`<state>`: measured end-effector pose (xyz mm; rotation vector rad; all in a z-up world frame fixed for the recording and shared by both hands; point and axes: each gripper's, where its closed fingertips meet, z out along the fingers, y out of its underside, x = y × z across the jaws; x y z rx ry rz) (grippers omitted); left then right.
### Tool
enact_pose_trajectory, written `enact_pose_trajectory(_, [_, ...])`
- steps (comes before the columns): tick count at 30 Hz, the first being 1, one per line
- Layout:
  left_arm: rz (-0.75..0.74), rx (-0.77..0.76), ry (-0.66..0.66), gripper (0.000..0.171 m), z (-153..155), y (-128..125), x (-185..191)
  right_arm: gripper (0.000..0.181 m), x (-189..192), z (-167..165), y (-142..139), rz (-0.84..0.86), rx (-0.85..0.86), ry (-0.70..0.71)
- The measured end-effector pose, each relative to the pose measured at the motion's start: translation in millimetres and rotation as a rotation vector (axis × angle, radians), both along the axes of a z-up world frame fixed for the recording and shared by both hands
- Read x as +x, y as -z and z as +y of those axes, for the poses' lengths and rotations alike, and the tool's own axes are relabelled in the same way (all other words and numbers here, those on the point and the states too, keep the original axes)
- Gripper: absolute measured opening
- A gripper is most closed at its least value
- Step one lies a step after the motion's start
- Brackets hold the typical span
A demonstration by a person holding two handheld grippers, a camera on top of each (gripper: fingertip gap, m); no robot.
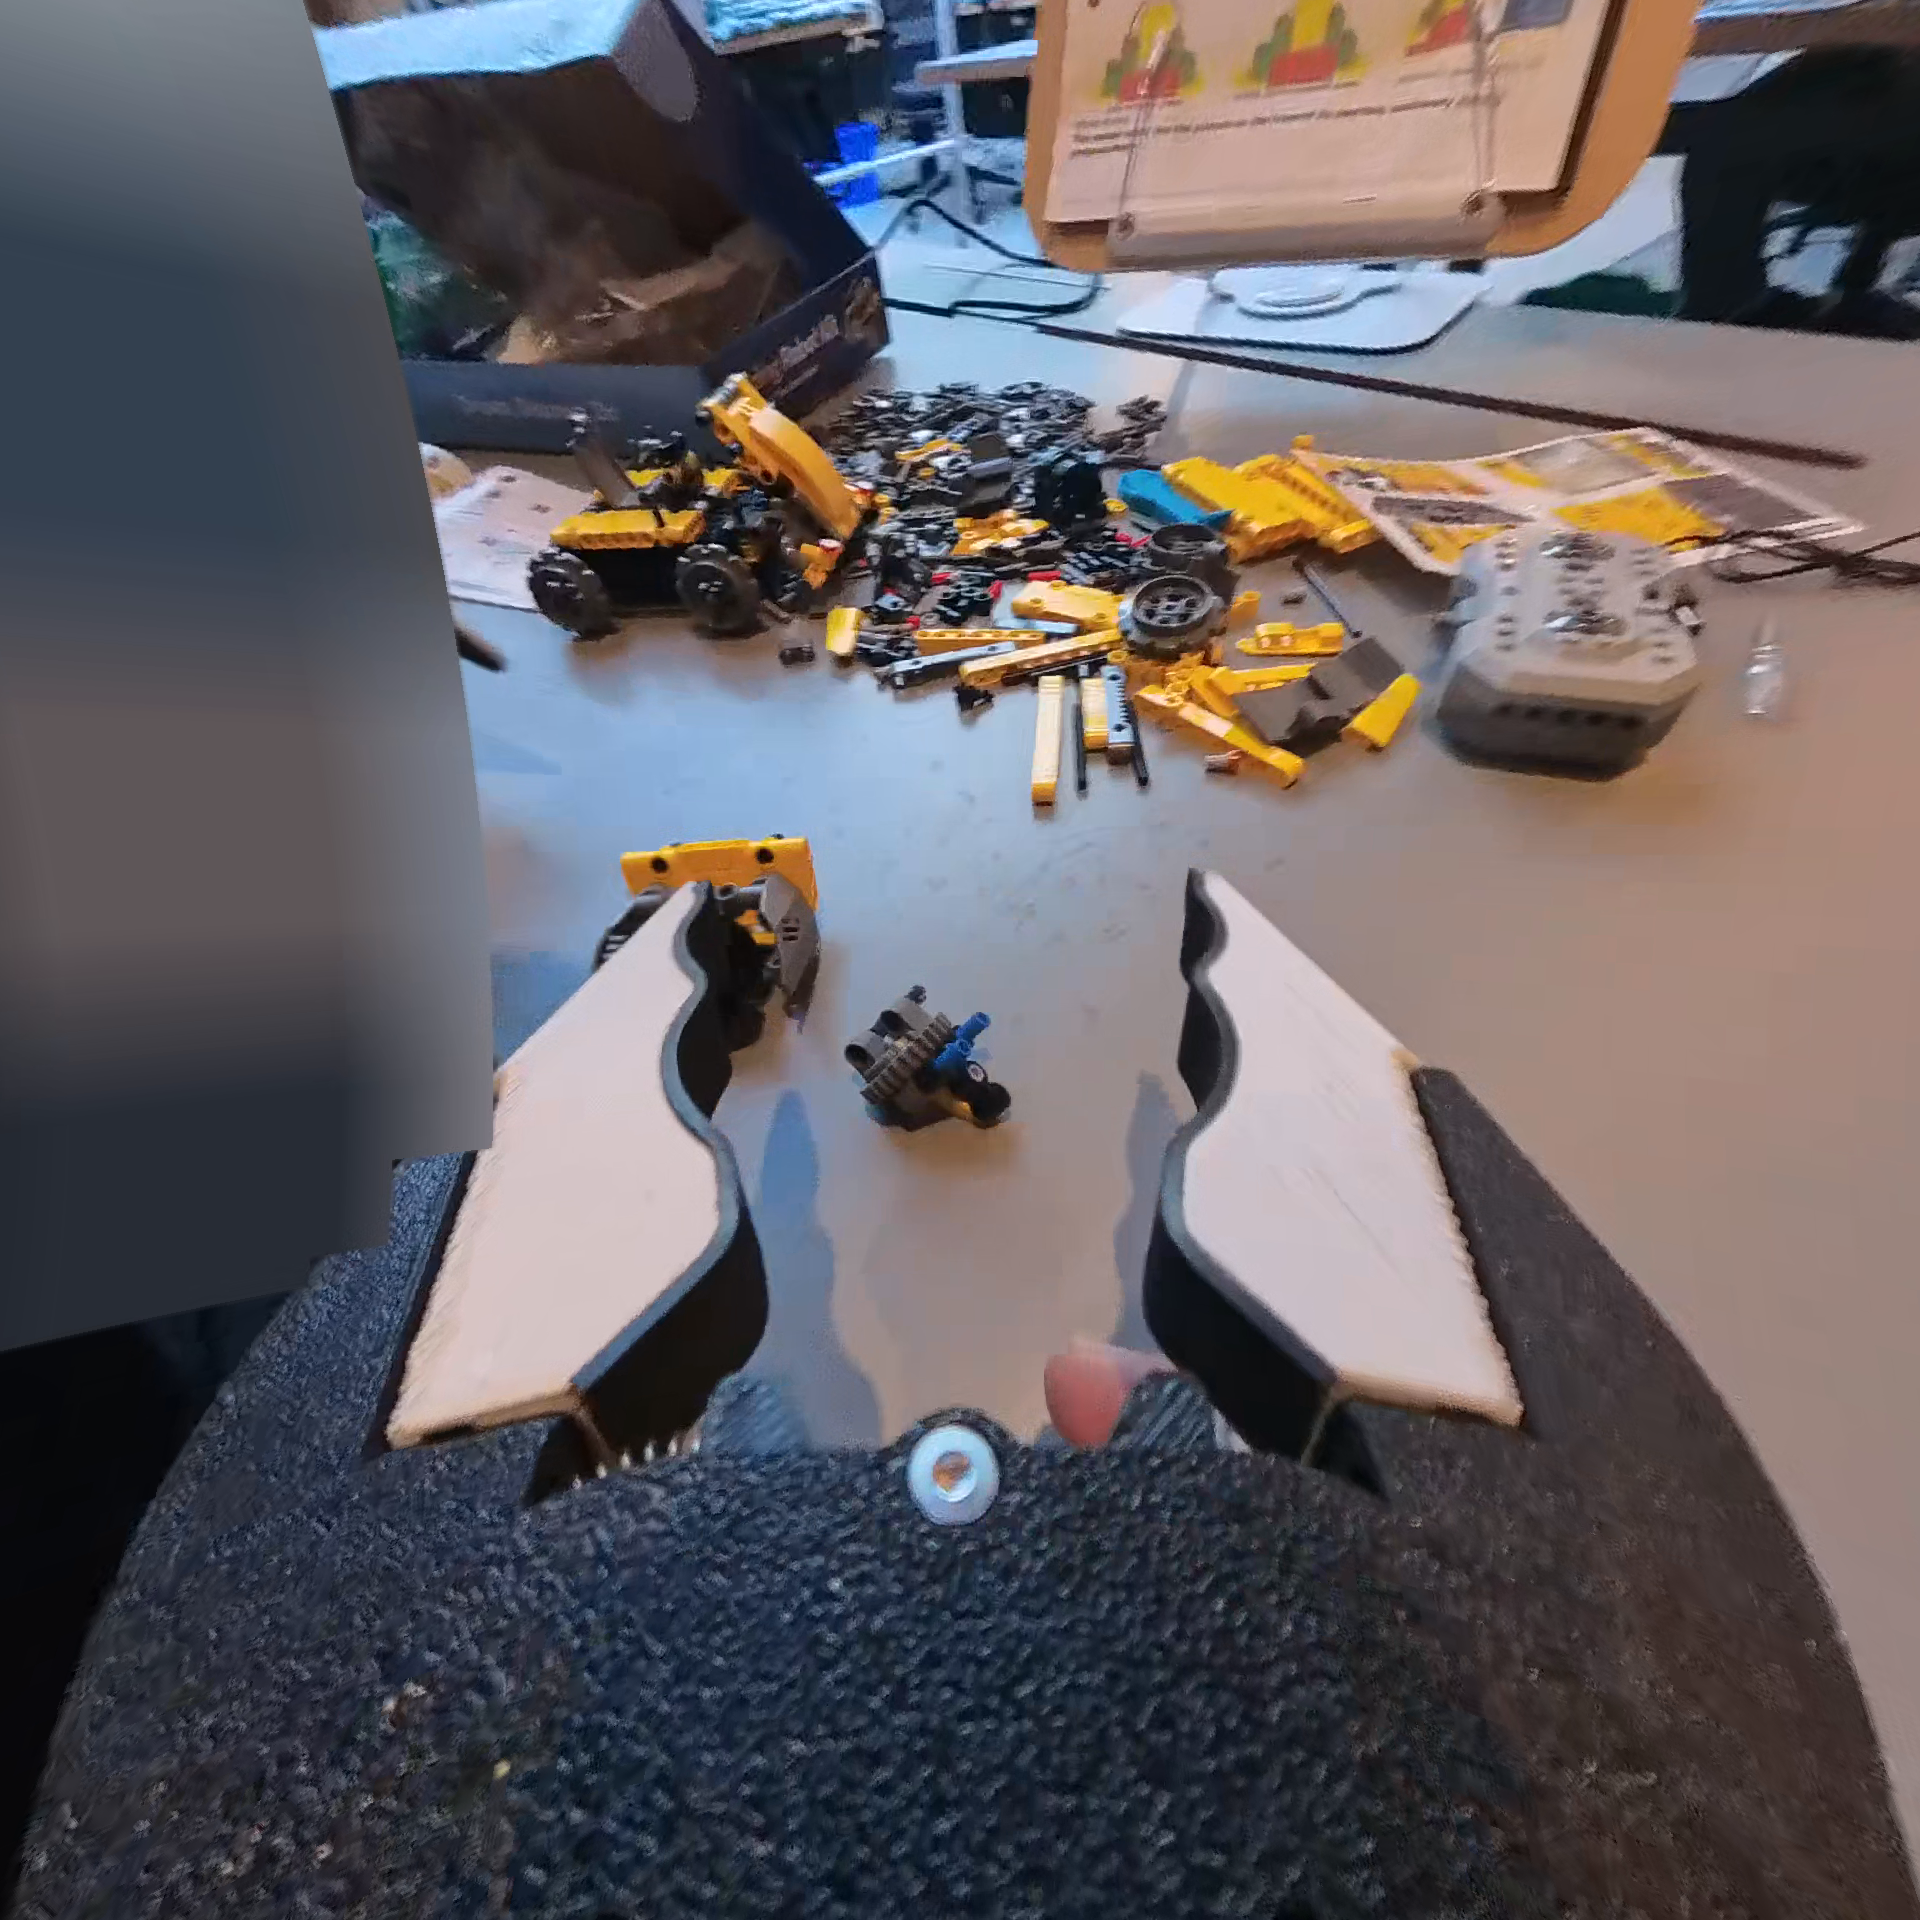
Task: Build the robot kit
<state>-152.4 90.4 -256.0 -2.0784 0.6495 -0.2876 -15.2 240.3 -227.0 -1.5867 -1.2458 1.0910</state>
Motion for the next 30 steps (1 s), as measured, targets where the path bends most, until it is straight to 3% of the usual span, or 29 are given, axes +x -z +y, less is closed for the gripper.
enact_pose_trajectory(6, [0.085,-0.030,0.088,0.060,25,17,6,0.086,-11,3,10,-0.085,0.060,-0.054])
enact_pose_trajectory(12, [0.045,-0.035,0.062,0.059,17,23,13,0.090,-5,-4,35,-0.309,0.168,-0.149])
enact_pose_trajectory(18, [-0.035,-0.027,0.028,0.056,13,21,12,0.082,-5,-12,52,-0.330,0.203,-0.174])
enact_pose_trajectory(22, [-0.080,-0.131,0.059,0.058,13,30,18,0.047,-8,-15,53,-0.325,0.165,-0.214])
enact_pose_trajectory(30, [-0.134,-0.131,-0.001,0.055,15,30,15,0.056,3,-19,46,-0.279,0.187,-0.209])
